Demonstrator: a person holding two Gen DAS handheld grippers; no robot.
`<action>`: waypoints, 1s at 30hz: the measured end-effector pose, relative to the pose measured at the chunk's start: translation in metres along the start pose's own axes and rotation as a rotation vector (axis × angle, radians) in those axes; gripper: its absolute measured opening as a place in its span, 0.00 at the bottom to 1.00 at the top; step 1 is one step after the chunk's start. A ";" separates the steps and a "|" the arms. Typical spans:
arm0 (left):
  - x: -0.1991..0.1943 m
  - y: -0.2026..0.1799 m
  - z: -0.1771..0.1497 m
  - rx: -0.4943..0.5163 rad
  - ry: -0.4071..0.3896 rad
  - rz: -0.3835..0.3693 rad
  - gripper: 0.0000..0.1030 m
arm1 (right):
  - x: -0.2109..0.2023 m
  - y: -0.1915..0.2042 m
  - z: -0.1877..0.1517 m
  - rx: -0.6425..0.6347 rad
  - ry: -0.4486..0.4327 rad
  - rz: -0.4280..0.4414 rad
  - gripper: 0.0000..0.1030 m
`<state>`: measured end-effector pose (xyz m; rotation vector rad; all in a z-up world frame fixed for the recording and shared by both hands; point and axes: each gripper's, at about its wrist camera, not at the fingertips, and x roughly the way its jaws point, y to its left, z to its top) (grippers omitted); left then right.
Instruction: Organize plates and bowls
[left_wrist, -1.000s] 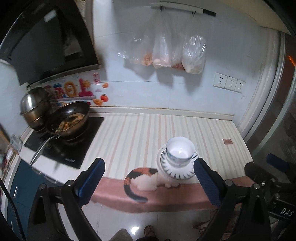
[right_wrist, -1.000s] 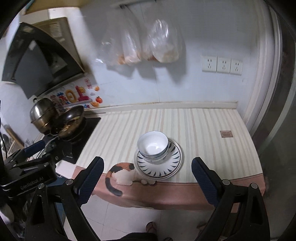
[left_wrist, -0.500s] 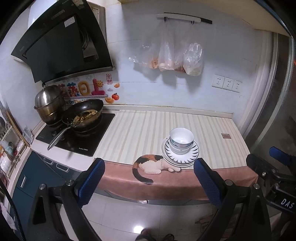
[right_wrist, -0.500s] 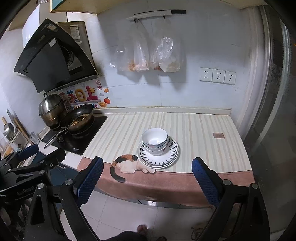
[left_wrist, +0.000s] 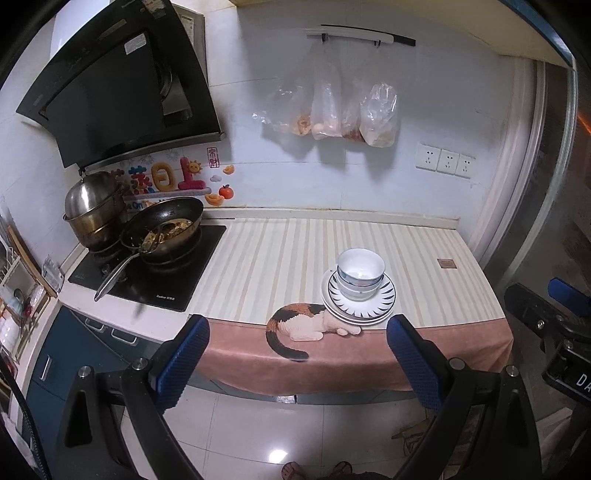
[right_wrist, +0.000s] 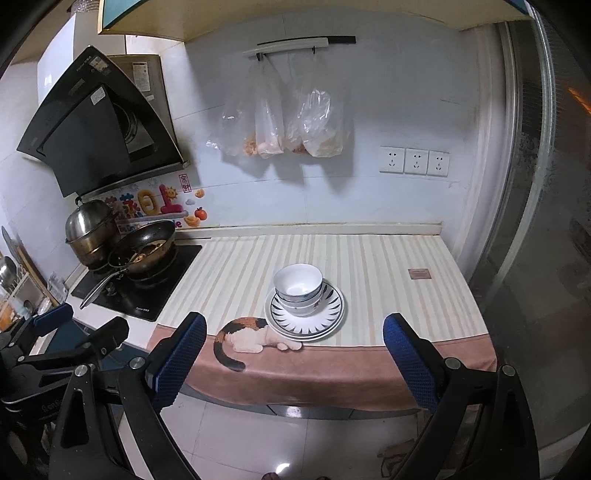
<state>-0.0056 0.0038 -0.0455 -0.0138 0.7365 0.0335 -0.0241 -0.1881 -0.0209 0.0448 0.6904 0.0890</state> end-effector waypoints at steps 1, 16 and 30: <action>0.000 0.001 0.000 -0.001 0.001 -0.003 0.95 | 0.000 0.000 -0.001 -0.001 0.000 -0.001 0.96; -0.009 -0.002 -0.006 -0.028 -0.005 -0.011 0.95 | -0.006 -0.006 -0.008 -0.016 0.000 0.001 0.96; -0.013 -0.010 -0.007 -0.028 -0.009 -0.010 0.95 | -0.008 -0.023 -0.007 -0.007 -0.003 0.002 0.96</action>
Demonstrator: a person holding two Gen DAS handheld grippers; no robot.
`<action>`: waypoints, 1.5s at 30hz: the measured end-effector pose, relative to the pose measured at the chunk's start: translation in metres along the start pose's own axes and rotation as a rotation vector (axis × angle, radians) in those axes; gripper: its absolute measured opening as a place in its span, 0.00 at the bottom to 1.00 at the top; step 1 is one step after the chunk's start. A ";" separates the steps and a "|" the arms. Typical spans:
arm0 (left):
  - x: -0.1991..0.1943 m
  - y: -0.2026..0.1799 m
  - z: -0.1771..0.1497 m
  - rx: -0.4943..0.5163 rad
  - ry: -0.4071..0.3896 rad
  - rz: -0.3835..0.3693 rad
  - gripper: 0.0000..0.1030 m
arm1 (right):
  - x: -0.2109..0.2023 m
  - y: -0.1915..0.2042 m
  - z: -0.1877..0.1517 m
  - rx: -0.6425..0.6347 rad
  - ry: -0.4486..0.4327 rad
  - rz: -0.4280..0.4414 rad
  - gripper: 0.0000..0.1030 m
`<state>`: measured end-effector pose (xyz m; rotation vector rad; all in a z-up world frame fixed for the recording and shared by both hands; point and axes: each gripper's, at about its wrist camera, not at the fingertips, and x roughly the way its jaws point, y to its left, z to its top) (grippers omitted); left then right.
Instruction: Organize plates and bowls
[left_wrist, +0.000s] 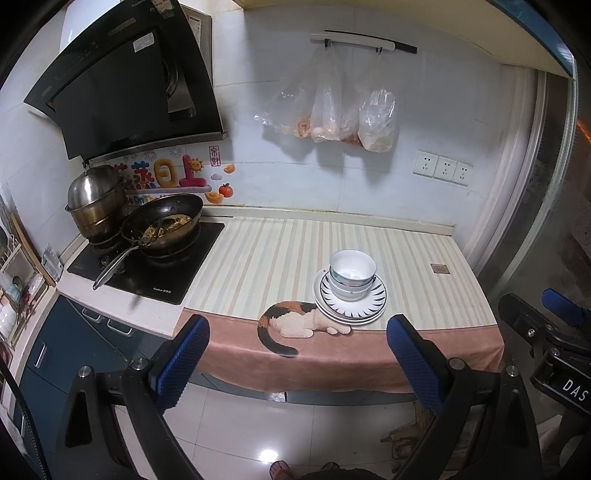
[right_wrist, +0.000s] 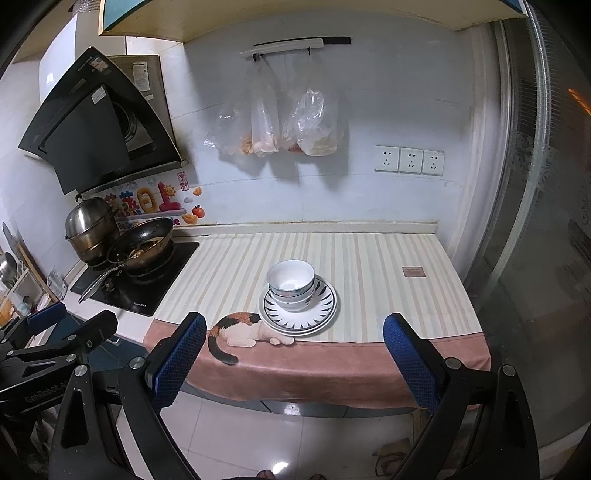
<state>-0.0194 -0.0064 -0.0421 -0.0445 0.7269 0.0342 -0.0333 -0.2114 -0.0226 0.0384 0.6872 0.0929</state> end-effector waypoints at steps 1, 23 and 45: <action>0.000 0.002 0.000 -0.002 0.000 -0.002 0.95 | 0.000 -0.001 0.000 0.001 -0.001 -0.001 0.96; -0.006 -0.004 0.007 0.004 -0.015 0.006 0.95 | -0.002 -0.003 0.002 0.001 -0.009 0.000 0.96; -0.007 0.000 0.008 0.010 -0.016 0.003 0.95 | -0.003 -0.001 0.003 -0.006 -0.001 0.003 0.96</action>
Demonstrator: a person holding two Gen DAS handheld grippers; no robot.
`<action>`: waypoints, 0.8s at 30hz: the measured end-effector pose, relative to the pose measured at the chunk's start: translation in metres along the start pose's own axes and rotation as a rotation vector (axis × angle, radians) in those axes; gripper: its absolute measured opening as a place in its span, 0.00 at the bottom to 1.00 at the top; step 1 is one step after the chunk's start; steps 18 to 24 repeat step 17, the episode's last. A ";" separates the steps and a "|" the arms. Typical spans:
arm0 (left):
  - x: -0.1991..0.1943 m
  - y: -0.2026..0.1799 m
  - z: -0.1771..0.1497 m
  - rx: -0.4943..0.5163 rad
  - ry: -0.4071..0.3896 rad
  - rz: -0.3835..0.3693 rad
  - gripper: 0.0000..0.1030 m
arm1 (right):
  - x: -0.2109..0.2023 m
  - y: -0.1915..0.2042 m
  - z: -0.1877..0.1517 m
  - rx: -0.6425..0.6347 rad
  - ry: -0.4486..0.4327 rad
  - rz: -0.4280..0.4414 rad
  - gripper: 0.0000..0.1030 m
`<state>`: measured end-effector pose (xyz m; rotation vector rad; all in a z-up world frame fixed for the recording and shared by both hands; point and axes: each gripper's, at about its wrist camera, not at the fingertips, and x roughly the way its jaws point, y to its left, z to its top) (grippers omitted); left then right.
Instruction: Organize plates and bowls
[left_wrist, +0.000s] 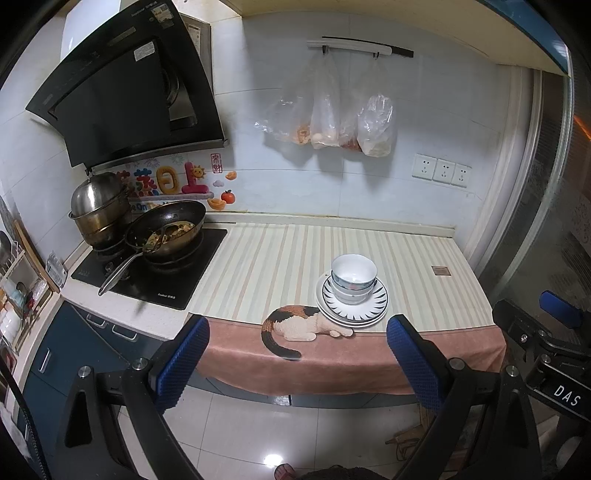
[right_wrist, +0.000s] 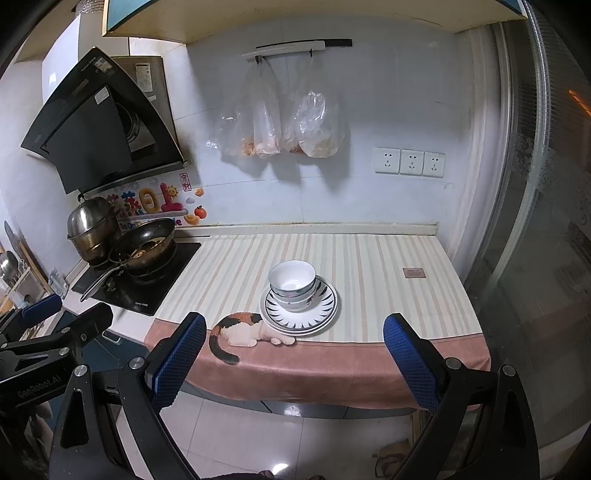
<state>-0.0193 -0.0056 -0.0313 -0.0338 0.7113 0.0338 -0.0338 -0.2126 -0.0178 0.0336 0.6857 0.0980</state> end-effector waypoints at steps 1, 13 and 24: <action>0.000 0.000 0.001 0.001 0.001 0.002 0.95 | 0.000 0.001 -0.001 0.001 -0.001 -0.001 0.96; -0.001 0.015 -0.006 -0.004 0.004 -0.002 0.95 | 0.001 0.006 -0.004 -0.006 0.007 0.002 0.96; 0.000 0.020 -0.005 -0.006 0.006 0.000 0.95 | 0.002 0.007 -0.003 -0.008 0.008 0.002 0.96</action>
